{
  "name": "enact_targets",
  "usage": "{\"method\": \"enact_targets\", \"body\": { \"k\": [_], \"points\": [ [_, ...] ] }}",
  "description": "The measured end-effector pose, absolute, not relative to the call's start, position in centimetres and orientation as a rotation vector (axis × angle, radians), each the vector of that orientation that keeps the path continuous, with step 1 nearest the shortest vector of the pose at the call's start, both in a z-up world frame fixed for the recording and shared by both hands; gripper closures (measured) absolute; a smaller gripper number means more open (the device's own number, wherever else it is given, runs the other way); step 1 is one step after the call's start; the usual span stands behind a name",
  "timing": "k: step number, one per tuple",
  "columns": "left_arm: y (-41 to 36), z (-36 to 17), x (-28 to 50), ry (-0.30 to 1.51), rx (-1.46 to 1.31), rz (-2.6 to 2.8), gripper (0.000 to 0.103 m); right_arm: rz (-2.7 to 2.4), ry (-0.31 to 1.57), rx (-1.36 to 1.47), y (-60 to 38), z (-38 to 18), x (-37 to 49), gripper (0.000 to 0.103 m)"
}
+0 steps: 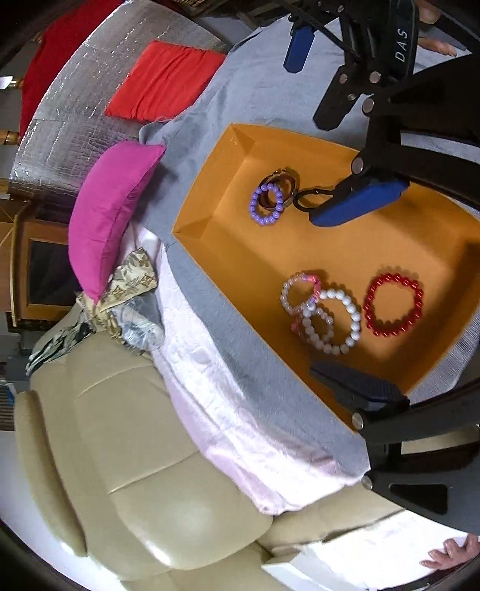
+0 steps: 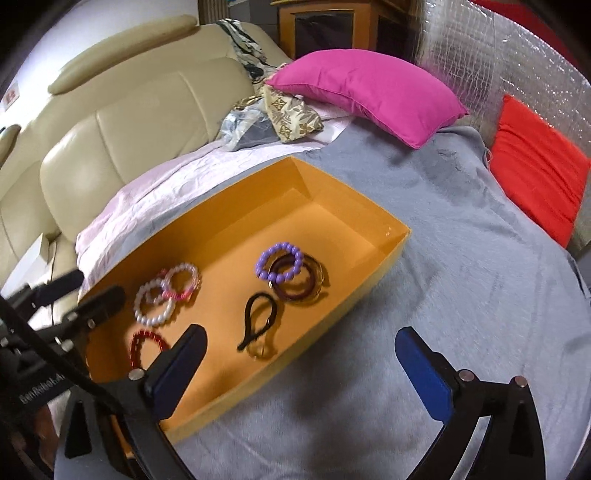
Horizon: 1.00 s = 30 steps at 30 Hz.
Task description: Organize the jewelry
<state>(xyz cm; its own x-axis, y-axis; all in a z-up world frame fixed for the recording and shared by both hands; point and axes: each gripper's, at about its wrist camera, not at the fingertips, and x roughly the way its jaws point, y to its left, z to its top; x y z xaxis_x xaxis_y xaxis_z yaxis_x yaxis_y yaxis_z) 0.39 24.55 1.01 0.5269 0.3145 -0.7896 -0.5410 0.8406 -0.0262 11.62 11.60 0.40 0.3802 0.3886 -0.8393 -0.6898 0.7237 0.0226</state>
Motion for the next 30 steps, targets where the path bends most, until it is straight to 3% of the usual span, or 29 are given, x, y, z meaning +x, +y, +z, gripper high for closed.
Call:
{"method": "enact_targets", "body": {
  "k": [30],
  "points": [
    [19.5, 6.3, -8.8, 0.765, -0.232, 0.573, 0.019, 0.694, 0.831, -0.363, 5.7, 4.1, 0.9, 0.0]
  ]
}}
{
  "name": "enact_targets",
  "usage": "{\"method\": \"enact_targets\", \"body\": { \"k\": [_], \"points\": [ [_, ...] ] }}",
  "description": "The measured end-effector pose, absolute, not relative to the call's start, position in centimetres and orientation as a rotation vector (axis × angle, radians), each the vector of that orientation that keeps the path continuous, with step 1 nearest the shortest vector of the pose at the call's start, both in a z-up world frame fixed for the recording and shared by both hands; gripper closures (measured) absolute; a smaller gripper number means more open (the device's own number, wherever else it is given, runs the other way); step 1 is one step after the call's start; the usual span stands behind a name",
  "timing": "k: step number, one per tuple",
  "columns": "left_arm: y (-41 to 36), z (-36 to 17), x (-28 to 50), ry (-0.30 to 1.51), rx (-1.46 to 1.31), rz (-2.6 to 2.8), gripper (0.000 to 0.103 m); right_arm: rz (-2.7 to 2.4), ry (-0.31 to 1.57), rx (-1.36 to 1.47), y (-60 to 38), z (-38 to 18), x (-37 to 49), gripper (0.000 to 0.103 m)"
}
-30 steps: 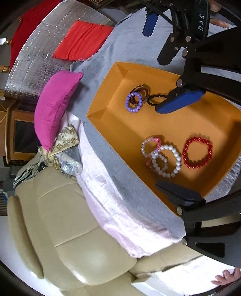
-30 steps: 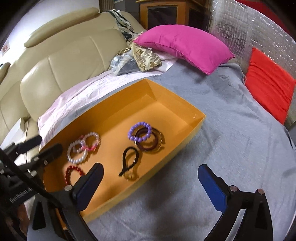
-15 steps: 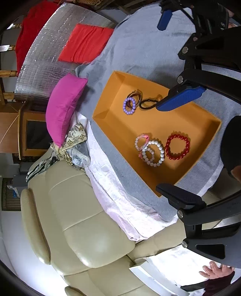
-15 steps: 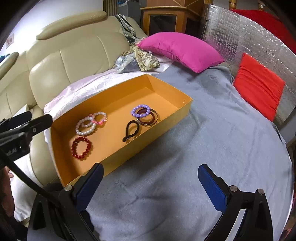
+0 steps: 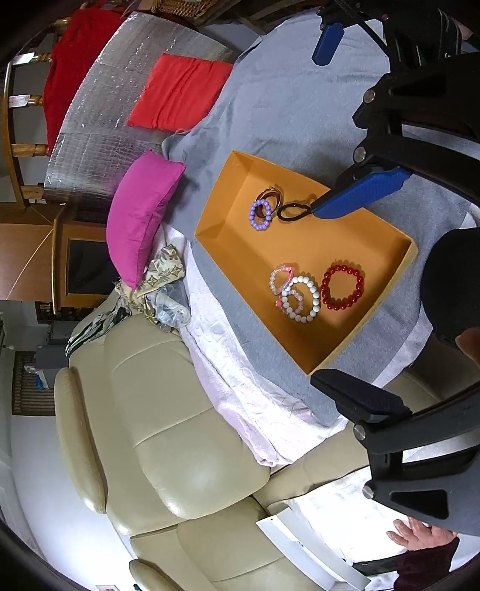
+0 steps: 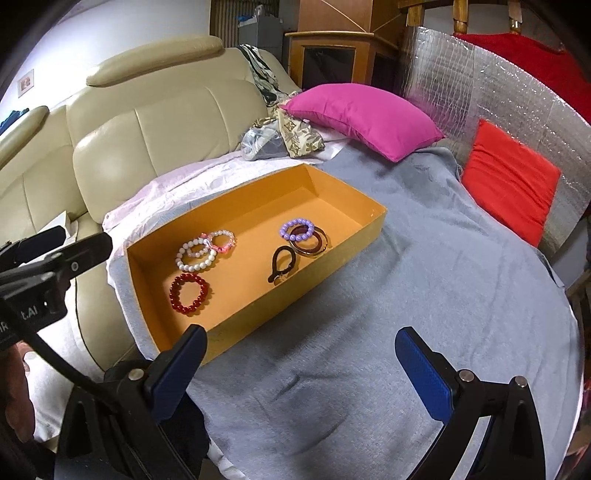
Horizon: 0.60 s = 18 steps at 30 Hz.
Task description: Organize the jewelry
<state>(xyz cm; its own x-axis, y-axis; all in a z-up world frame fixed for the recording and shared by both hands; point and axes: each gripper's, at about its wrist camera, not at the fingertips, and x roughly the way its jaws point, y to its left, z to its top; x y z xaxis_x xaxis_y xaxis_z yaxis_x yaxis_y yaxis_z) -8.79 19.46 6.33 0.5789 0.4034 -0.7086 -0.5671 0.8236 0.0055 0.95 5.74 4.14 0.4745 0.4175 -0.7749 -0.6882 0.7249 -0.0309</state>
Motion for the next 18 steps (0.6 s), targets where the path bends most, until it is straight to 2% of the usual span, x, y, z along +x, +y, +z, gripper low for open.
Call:
{"method": "enact_targets", "body": {
  "k": [18],
  "points": [
    [19.47, 6.96, -9.59, 0.745, -0.214, 0.59, 0.019, 0.675, 0.821, -0.328, 6.42, 4.77, 0.49, 0.0]
  ]
}}
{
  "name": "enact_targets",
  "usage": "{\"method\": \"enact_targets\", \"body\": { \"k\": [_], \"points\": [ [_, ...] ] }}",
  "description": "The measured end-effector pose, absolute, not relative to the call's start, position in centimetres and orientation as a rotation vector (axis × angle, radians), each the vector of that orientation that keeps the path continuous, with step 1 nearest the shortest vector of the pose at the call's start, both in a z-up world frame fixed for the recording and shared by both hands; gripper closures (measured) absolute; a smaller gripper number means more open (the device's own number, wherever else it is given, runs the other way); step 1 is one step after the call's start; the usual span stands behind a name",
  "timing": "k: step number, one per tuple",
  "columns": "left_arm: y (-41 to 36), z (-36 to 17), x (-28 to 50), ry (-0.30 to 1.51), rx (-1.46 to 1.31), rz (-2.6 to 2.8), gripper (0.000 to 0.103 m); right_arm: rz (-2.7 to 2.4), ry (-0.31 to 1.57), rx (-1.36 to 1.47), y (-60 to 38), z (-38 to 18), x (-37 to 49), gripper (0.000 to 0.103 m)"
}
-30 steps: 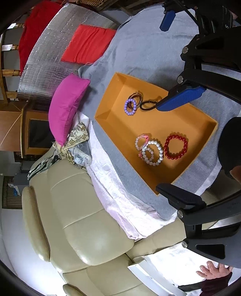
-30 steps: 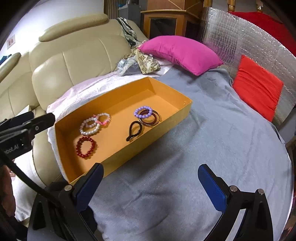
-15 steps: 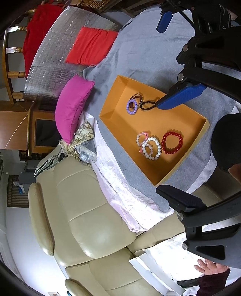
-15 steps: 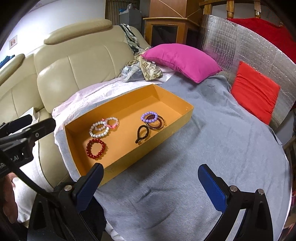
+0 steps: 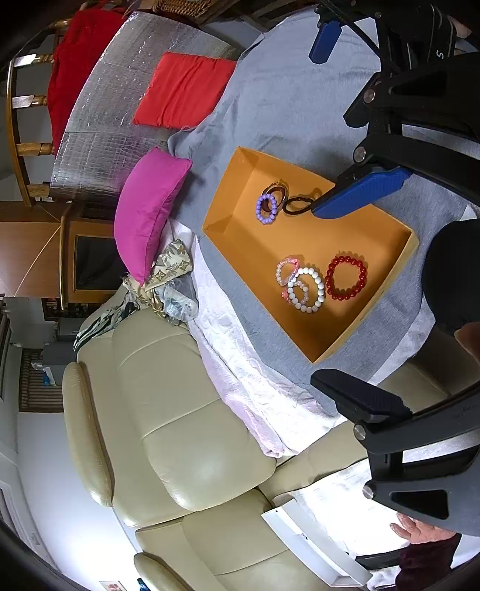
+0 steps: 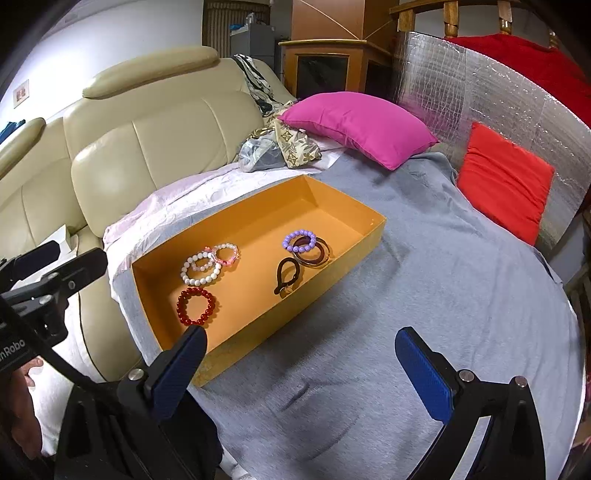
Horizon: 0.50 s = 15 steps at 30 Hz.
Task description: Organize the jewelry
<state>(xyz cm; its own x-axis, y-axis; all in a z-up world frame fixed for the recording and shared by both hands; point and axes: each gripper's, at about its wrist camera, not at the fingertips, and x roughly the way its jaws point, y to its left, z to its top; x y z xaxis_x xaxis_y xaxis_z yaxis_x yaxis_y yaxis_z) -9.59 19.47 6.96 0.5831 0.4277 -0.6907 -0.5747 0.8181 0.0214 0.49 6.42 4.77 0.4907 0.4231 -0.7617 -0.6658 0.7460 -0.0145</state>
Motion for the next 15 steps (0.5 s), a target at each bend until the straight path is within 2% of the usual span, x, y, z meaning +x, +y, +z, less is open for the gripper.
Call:
{"method": "enact_targets", "body": {
  "k": [15],
  "points": [
    [19.82, 6.49, -9.6, 0.753, -0.216, 0.606, 0.019, 0.656, 0.824, -0.325, 6.61, 4.62, 1.03, 0.0]
  ]
}}
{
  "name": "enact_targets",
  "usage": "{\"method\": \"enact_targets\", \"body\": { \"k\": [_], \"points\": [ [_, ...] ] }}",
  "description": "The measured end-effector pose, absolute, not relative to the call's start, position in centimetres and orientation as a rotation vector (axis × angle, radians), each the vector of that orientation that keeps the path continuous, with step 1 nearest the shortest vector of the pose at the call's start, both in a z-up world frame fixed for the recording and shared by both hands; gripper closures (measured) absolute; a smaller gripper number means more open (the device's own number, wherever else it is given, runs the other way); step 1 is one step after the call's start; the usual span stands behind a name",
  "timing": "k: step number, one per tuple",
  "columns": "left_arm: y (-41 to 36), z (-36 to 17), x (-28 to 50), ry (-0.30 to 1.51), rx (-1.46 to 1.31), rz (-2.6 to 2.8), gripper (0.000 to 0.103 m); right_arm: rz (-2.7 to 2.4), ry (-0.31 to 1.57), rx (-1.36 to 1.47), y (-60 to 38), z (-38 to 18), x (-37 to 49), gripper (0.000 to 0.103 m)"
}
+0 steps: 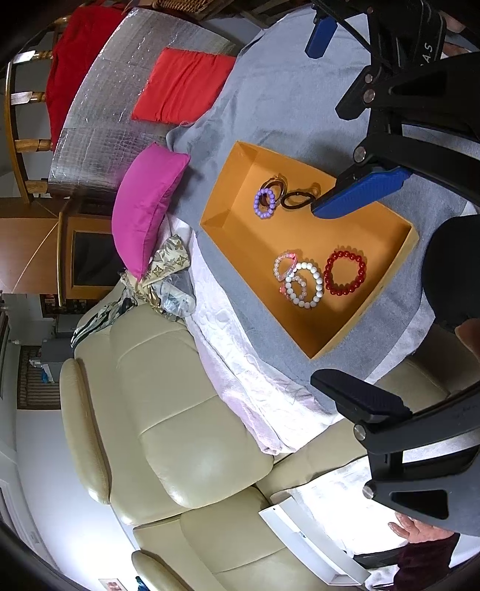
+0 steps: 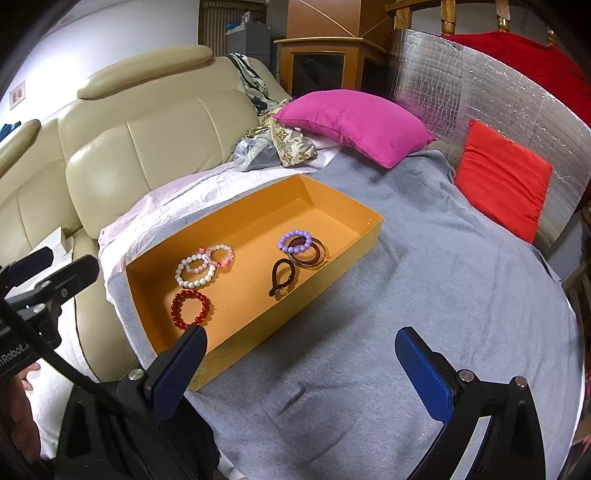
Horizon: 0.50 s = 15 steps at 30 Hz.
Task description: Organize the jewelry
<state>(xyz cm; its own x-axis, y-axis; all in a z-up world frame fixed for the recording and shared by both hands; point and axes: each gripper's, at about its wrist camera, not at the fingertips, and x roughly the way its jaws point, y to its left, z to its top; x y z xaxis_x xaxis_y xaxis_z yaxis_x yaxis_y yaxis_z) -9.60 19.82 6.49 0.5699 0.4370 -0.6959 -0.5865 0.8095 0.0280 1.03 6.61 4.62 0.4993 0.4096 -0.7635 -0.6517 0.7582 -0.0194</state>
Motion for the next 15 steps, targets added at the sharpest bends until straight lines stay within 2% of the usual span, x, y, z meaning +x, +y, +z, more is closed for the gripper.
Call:
{"method": "enact_targets", "body": {
  "k": [15],
  "points": [
    [20.27, 6.23, -9.59, 0.749, -0.232, 0.588, 0.012, 0.658, 0.826, -0.331, 7.08, 4.5, 1.22, 0.0]
  ]
}}
